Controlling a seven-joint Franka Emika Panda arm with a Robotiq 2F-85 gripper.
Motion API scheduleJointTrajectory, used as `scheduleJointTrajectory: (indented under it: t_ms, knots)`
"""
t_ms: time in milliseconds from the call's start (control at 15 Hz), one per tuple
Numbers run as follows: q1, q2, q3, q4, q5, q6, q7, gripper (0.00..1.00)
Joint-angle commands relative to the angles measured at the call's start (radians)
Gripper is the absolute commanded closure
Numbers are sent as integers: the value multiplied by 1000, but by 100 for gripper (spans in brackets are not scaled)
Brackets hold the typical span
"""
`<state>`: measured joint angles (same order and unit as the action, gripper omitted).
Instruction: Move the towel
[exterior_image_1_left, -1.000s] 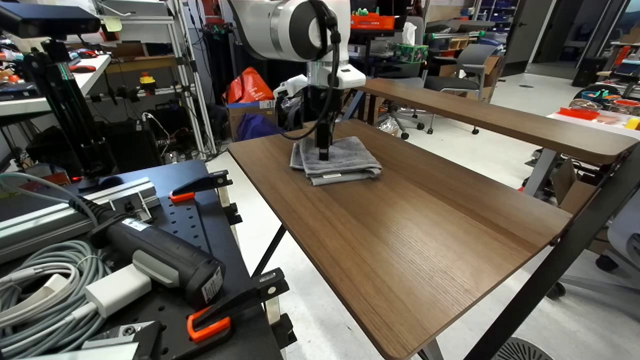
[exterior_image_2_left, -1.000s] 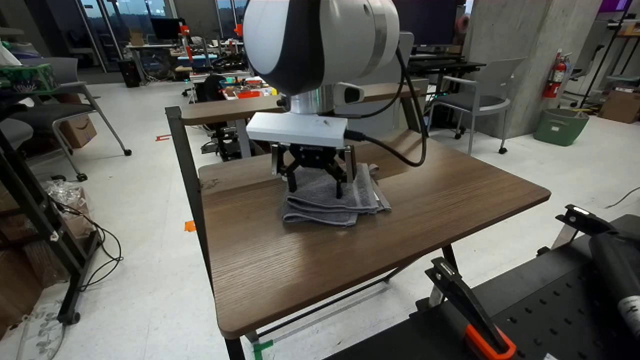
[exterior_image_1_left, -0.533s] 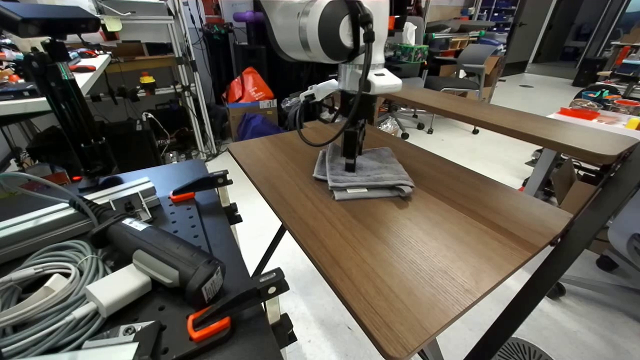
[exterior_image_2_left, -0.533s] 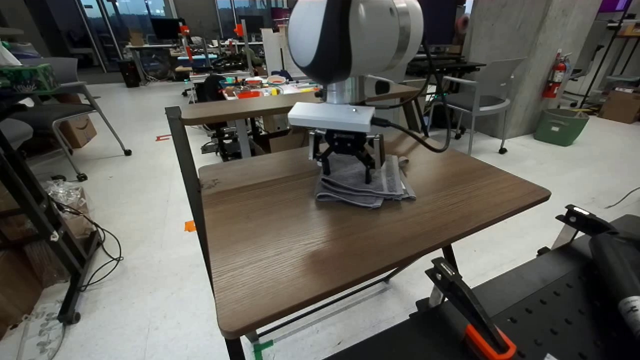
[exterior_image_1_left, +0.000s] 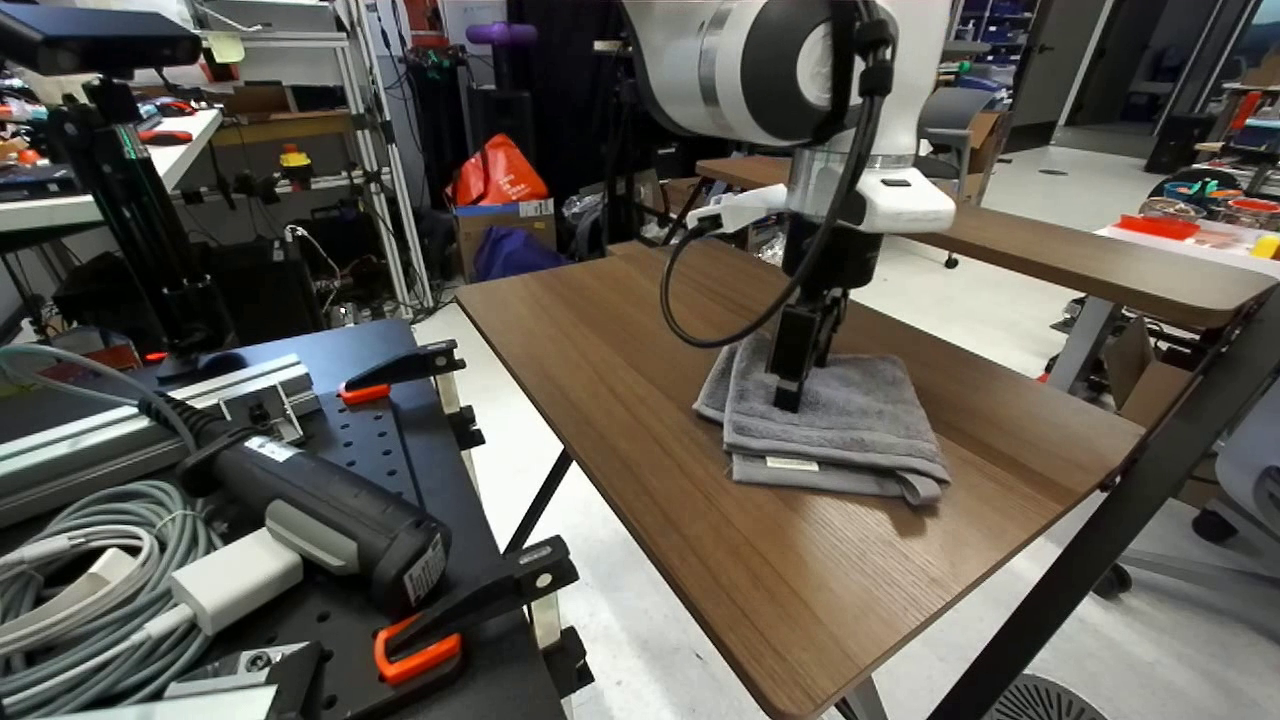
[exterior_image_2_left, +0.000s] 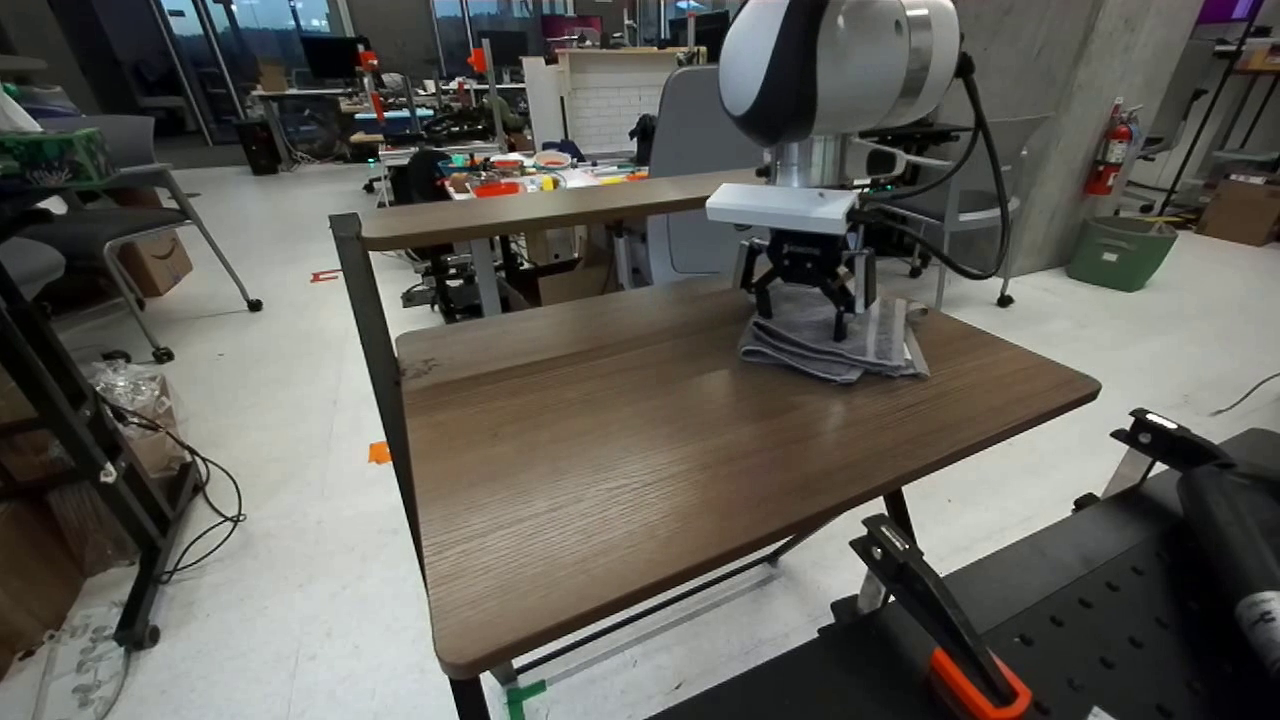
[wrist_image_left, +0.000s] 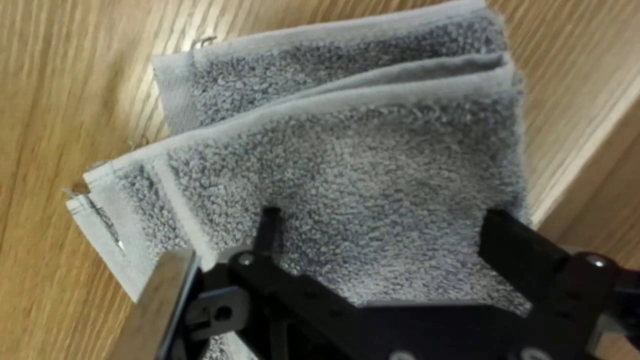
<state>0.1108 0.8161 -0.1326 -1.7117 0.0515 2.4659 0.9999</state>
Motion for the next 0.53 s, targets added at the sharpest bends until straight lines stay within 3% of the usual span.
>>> scheduleJointTrajectory:
  t_ms: [0,467]
  knots:
    - [-31,12,2,40,32,-48,-10,0]
    - [-87,-174,99,-89,129,-91,-198,0]
